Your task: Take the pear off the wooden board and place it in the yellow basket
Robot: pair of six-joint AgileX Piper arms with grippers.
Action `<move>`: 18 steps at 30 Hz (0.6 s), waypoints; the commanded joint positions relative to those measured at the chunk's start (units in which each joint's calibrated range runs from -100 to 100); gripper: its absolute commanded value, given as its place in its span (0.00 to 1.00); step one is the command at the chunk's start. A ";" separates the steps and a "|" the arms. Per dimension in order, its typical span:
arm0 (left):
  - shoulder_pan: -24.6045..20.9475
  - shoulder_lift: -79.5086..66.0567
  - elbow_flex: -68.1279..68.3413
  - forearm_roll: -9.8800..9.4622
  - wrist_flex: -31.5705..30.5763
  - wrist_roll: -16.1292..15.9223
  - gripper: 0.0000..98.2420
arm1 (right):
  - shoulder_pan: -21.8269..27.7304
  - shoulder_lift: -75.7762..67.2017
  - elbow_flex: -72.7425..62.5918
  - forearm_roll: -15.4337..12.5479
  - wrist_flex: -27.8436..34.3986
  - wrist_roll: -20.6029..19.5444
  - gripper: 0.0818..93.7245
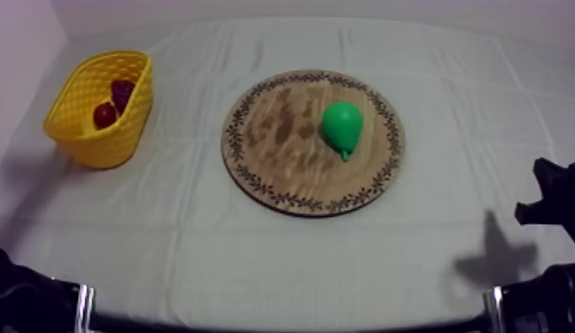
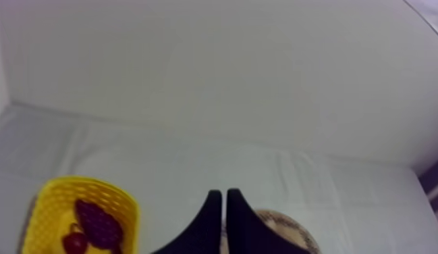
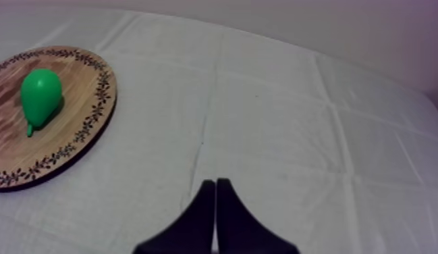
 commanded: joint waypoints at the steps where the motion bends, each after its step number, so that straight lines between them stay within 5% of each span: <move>1: 3.48 4.17 -6.19 -0.11 2.90 1.05 0.00 | 0.00 0.01 0.05 0.01 -0.03 -0.01 0.00; 18: 13.91 23.87 -23.08 -0.27 12.19 4.73 0.00 | 0.00 0.01 0.05 0.01 -0.03 -0.01 0.00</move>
